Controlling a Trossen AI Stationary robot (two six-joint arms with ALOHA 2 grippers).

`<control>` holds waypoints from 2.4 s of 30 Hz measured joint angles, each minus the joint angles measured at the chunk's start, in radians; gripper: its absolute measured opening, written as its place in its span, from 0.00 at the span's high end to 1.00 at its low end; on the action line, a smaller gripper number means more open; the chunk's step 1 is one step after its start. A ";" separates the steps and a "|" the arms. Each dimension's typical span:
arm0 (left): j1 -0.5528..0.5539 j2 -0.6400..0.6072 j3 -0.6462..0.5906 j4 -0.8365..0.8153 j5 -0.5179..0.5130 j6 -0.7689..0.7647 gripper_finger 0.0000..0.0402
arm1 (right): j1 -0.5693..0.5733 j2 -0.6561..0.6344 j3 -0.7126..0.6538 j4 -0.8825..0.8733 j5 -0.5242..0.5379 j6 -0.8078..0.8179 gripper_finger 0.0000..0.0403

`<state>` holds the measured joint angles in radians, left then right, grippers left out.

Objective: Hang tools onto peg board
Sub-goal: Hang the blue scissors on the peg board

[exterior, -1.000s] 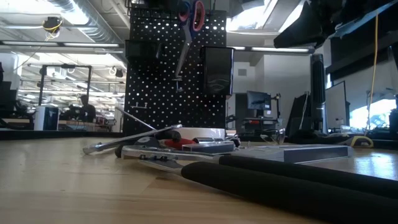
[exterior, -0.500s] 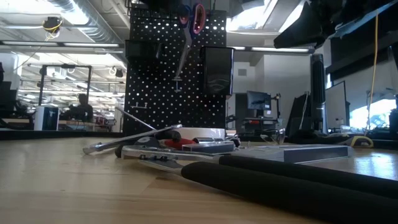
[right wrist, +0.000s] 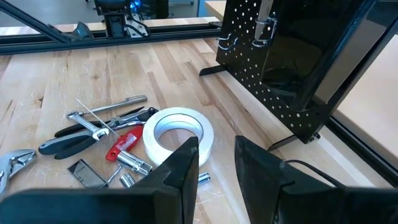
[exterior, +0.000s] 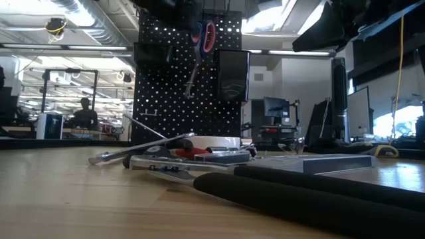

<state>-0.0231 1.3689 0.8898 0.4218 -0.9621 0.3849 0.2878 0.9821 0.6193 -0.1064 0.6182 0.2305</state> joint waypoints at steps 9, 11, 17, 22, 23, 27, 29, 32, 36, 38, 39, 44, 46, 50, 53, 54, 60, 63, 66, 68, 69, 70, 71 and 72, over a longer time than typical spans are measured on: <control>0.000 -0.001 0.000 0.082 -0.018 -0.052 0.90 | 0.000 0.000 0.000 0.000 0.000 0.000 0.74; 0.000 -0.001 0.000 0.109 -0.017 -0.037 0.91 | 0.000 0.000 0.000 0.000 0.000 0.000 0.74; 0.000 -0.001 0.000 0.106 -0.017 -0.065 0.89 | 0.000 0.002 0.000 0.001 0.000 0.000 0.74; 0.006 -0.001 0.000 0.067 -0.021 -0.143 0.90 | 0.000 0.012 0.000 0.001 0.000 0.005 0.74; 0.011 -0.001 0.000 0.056 -0.021 -0.162 0.90 | 0.000 0.015 0.000 -0.001 0.000 0.005 0.74; 0.034 -0.002 0.000 0.005 -0.021 -0.257 0.89 | 0.000 0.023 0.000 0.001 -0.001 0.007 0.74; 0.039 -0.003 0.001 -0.034 -0.021 -0.284 0.89 | 0.000 0.023 0.000 0.004 0.000 0.008 0.74; 0.040 0.000 0.000 -0.075 -0.018 -0.310 0.89 | 0.000 0.024 0.000 0.004 0.000 0.008 0.74; 0.039 -0.002 0.000 -0.134 -0.013 -0.336 0.90 | 0.000 0.024 0.000 0.004 0.000 0.008 0.74; 0.037 -0.003 0.001 -0.169 -0.011 -0.356 0.90 | 0.000 0.024 0.000 0.004 0.000 0.008 0.74; 0.037 -0.003 0.001 -0.185 -0.010 -0.363 0.89 | 0.000 0.024 0.000 0.004 0.000 0.008 0.74; 0.040 -0.002 0.000 -0.251 -0.005 -0.397 0.87 | 0.000 0.024 0.000 0.006 0.000 0.008 0.74; 0.043 -0.002 0.000 -0.259 -0.006 -0.402 0.87 | 0.000 0.024 0.000 0.008 0.000 0.008 0.74; 0.047 -0.002 0.000 -0.260 -0.006 -0.407 0.88 | 0.000 0.024 0.000 0.008 0.000 0.008 0.74; 0.049 -0.002 0.000 -0.261 -0.006 -0.405 0.86 | 0.000 0.024 0.000 0.008 0.000 0.008 0.74; 0.049 -0.002 0.000 -0.261 -0.006 -0.405 0.84 | 0.000 0.024 0.000 0.008 0.000 0.008 0.74; 0.046 -0.007 0.000 -0.265 -0.006 -0.375 0.69 | 0.000 0.024 0.000 0.008 -0.005 0.008 0.74; 0.031 -0.023 0.000 -0.268 -0.010 -0.337 0.62 | 0.000 0.024 0.000 0.008 -0.008 0.008 0.74; 0.012 -0.037 0.000 -0.266 -0.011 -0.276 0.59 | 0.000 0.024 0.000 0.007 -0.008 0.008 0.74; 0.001 -0.038 0.000 -0.263 -0.011 -0.263 0.59 | 0.000 0.024 0.000 0.008 -0.008 0.008 0.74; -0.006 -0.039 0.000 -0.263 -0.011 -0.249 0.59 | 0.000 0.024 0.000 0.007 -0.008 0.008 0.74; -0.012 -0.039 0.000 -0.263 -0.011 -0.236 0.59 | 0.000 0.024 0.000 0.007 -0.008 0.008 0.74; -0.019 -0.040 0.000 -0.264 -0.011 -0.216 0.59 | 0.000 0.024 0.000 0.007 -0.008 0.008 0.74; -0.026 -0.041 0.000 -0.265 -0.011 -0.195 0.60 | 0.000 0.024 0.000 0.007 -0.008 0.008 0.74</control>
<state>-0.0495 1.3281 0.8898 0.1568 -0.9733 0.1898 0.2880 1.0058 0.6193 -0.0990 0.6100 0.2386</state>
